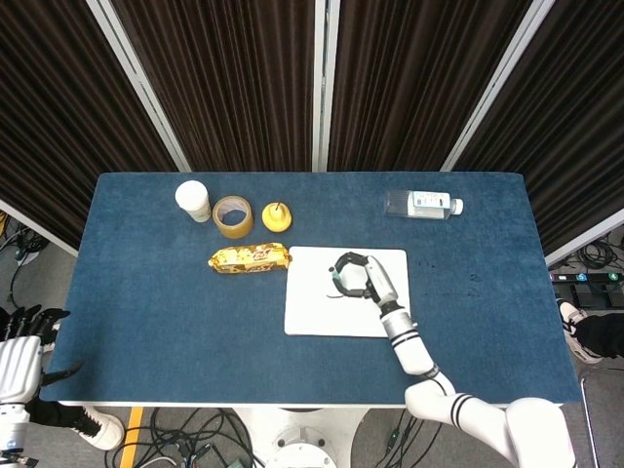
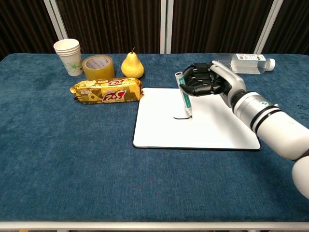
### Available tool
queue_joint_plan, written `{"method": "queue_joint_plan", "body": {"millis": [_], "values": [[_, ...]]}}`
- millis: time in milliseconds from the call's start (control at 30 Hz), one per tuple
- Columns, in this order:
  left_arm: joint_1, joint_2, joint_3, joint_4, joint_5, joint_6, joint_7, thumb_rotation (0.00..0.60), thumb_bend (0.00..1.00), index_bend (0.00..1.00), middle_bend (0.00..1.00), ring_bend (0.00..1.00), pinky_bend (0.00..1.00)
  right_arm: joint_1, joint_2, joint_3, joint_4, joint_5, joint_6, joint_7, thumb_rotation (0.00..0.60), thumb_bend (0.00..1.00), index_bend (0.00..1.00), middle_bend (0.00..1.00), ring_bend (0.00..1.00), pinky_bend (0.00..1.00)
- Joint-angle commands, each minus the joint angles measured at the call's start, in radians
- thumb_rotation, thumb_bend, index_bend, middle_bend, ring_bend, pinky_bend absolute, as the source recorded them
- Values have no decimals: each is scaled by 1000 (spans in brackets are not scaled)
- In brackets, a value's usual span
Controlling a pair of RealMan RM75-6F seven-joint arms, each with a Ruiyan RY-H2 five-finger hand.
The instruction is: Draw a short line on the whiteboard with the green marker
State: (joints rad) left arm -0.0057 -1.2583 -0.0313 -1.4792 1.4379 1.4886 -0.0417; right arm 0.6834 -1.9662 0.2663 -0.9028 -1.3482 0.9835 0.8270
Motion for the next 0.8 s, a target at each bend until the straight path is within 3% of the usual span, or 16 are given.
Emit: {"method": "queue_joint_plan", "body": {"millis": [33, 200, 300, 400, 533, 667, 800], "values": [[-5, 0, -1, -2, 5, -2, 2, 600, 0, 250, 212, 93, 72, -42, 73, -12, -102, -5, 30, -11, 600, 460, 701, 573, 343, 222], [-6, 7, -5, -15, 12, 7, 13, 600, 0, 250, 212, 93, 72, -55, 144, -1, -227, -25, 69, -33, 600, 457, 696, 566, 343, 223], [-6, 12, -4, -21, 10, 7, 18, 600, 0, 251, 212, 93, 72, -61, 201, -12, -256, -31, 78, -156, 600, 457, 690, 563, 341, 207], [-6, 13, -1, -24, 8, 1, 19, 600, 0, 250, 212, 93, 73, -64, 289, -44, -280, -29, 56, -398, 600, 457, 685, 562, 336, 186], [-12, 11, -1, -27, 10, -7, 23, 600, 0, 251, 211, 94, 72, -65, 422, -90, -352, -7, 30, -821, 600, 456, 680, 554, 323, 157], [-15, 11, 0, -33, 13, -10, 27, 600, 0, 251, 212, 93, 72, -70, 469, -127, -371, 26, 40, -1173, 600, 455, 656, 532, 271, 114], [-13, 14, 3, -41, 5, -16, 30, 600, 0, 250, 212, 93, 72, -73, 469, -150, -350, 76, -1, -1279, 600, 454, 636, 513, 245, 108]]}}
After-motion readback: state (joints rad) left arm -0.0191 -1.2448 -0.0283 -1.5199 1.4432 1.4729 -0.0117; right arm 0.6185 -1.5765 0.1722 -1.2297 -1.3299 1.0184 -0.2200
